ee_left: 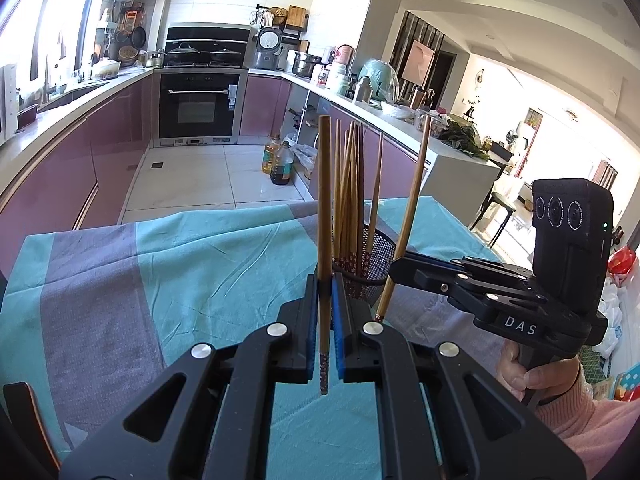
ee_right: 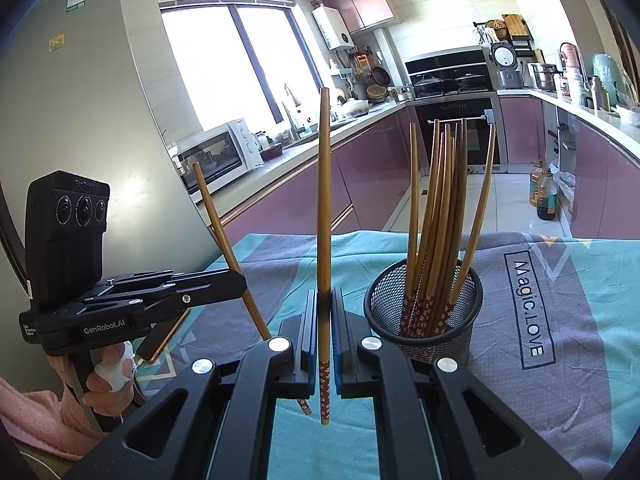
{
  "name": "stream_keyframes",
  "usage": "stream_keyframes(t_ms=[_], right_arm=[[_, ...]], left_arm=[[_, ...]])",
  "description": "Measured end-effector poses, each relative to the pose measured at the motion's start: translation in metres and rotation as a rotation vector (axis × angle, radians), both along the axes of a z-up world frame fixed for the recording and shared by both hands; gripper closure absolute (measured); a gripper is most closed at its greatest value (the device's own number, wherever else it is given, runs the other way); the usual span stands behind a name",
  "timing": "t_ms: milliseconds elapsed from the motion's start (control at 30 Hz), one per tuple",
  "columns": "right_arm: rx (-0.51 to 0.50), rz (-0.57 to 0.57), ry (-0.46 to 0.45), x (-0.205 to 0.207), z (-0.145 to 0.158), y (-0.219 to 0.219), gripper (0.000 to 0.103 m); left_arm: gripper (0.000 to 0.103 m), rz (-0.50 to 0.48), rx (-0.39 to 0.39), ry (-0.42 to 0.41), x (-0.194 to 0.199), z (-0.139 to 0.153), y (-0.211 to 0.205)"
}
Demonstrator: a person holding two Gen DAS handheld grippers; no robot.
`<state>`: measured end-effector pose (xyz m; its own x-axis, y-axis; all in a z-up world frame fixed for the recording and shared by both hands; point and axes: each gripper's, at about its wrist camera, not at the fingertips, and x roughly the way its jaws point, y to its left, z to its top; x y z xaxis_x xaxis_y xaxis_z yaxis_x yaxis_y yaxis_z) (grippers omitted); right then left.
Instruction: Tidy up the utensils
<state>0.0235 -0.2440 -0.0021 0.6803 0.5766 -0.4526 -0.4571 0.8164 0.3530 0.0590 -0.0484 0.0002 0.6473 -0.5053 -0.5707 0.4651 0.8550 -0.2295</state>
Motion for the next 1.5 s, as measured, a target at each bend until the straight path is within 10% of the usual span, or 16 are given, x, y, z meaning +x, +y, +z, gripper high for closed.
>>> stream_keyframes(t_ms=[1500], right_arm=[[0.003, -0.031, -0.04, 0.002, 0.01, -0.011, 0.098]], left_arm=[[0.096, -0.04, 0.01, -0.044, 0.0, 0.016, -0.014]])
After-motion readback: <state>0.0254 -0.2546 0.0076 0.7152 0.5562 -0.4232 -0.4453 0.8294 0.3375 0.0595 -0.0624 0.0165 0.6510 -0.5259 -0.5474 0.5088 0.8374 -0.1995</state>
